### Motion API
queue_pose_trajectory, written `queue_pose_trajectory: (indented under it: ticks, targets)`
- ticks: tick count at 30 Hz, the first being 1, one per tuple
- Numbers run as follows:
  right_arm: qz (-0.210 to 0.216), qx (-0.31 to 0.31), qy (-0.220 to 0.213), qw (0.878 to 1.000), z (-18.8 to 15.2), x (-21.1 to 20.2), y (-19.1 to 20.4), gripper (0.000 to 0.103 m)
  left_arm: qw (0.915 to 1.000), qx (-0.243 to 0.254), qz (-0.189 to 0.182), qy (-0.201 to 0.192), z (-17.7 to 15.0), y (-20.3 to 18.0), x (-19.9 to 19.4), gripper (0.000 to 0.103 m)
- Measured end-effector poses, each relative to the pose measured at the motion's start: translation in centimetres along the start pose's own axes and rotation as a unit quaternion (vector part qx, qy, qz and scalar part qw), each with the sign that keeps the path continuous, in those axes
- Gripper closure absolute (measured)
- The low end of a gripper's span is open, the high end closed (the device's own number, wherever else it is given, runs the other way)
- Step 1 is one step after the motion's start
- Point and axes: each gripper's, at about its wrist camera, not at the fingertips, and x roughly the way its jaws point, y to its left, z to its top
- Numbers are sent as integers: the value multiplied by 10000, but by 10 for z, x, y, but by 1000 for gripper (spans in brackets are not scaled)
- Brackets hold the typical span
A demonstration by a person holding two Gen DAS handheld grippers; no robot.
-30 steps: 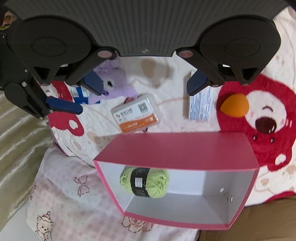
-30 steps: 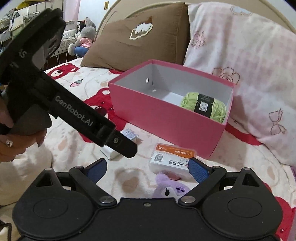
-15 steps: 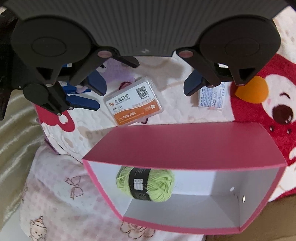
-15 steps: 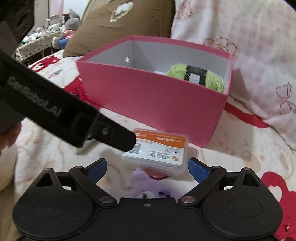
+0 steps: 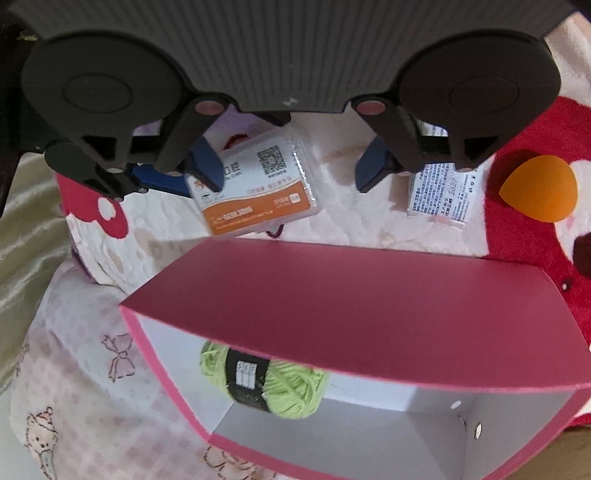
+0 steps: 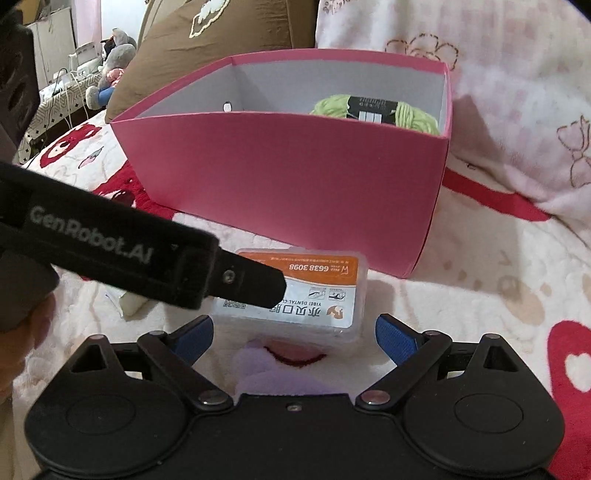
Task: Organize objects
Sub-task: 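Close the left tool on the clear orange-labelled plastic case, then lift the plastic case with the left tool over the pink box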
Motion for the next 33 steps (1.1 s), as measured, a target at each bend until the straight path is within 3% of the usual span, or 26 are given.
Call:
queue_pose_trajectory:
  ticks: [10,16,23,26,33]
  targets:
    - [80,96,129,9998,3,12,1,10,9977,-545,-412,-49,-10,8,18,41]
    - [44,179,195,9996,8,16,1,8,9972,-650,-337,-124,-9,8,21,41]
    - [-290,330,189,9989,10,25,12,5,9982,-448,-389,-12,-9,8,17,42]
    - [-496,461,84,9977,12,24,16,8,9957,-764,-516,37,-11,16,13,42]
    - [-825,447,-103,9955,18,14,37,9,9934,-936,-661,32,-10,25,-5,43]
